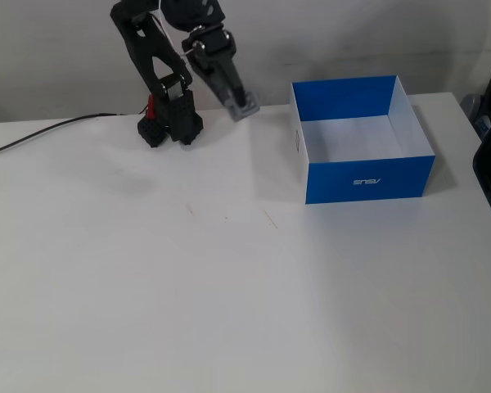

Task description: Grasp the gray block and put it in the box.

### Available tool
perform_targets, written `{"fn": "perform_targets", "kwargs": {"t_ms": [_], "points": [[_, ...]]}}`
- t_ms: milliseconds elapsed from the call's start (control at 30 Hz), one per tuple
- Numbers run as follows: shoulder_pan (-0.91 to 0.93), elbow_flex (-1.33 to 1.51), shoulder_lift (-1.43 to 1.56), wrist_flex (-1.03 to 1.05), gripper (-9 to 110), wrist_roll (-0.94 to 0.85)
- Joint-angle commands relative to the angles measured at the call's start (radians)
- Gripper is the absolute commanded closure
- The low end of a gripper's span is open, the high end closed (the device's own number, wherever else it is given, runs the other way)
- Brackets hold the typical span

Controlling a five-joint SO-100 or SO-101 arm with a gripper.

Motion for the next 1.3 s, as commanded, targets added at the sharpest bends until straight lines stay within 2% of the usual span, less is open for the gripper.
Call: {"fn": "perform_targets", "kwargs": {"t_ms": [0, 567, 933, 1267], "points": [[0.049, -0.002, 0.063, -0.055, 101, 0.014], [0.296, 0.107, 0.028, -0.331, 101, 0.043], [0.460, -0.117, -0.299, -0.270, 101, 0.124], [0.505, -0.492, -0.632, -0.074, 101, 0.173]]}}
